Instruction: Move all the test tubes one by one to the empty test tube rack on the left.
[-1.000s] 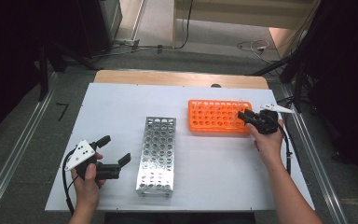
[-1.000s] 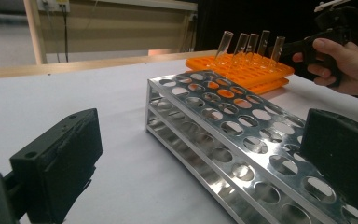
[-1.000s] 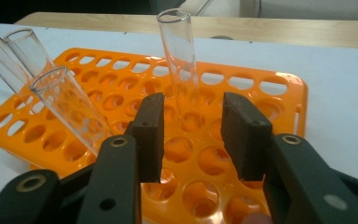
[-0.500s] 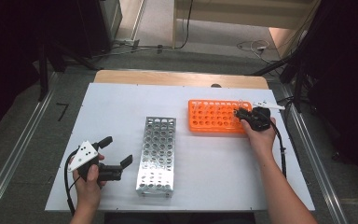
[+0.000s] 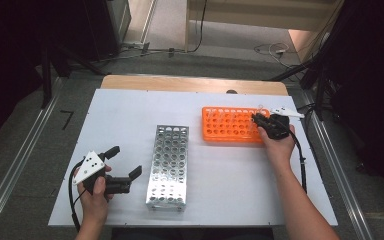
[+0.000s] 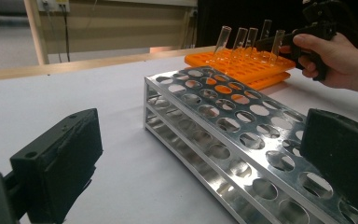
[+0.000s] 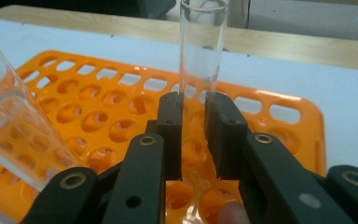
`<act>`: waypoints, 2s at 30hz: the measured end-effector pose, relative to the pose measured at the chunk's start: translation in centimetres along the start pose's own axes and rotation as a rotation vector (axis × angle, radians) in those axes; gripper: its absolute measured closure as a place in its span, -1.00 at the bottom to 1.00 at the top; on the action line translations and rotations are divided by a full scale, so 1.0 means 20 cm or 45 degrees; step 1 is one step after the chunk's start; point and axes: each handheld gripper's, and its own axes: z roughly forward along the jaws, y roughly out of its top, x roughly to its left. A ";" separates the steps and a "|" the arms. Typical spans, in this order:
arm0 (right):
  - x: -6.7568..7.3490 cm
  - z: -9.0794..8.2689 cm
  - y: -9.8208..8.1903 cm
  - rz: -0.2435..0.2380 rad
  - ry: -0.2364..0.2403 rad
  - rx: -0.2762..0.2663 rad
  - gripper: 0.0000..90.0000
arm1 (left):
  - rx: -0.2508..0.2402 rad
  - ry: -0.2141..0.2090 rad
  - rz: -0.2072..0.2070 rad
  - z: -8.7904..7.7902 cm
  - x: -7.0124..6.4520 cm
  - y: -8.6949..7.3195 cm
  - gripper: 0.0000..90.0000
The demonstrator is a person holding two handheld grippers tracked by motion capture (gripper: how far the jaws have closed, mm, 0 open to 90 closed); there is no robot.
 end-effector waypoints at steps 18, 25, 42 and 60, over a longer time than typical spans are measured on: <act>0.00 -0.27 0.11 0.028 0.074 -0.107 0.64 | -0.018 -0.013 0.007 0.00 -0.03 0.05 -1.00; 0.05 -0.40 0.12 -0.013 0.118 -0.104 0.64 | -0.026 -0.054 -0.004 0.02 -0.07 0.11 -1.00; 0.37 -0.56 0.03 -0.142 0.398 -0.053 0.64 | 0.002 -0.155 0.000 0.16 -0.23 0.29 -0.94; 0.64 -0.49 -0.06 -0.285 0.565 0.030 0.64 | 0.095 -0.250 -0.002 0.41 -0.39 0.41 -0.61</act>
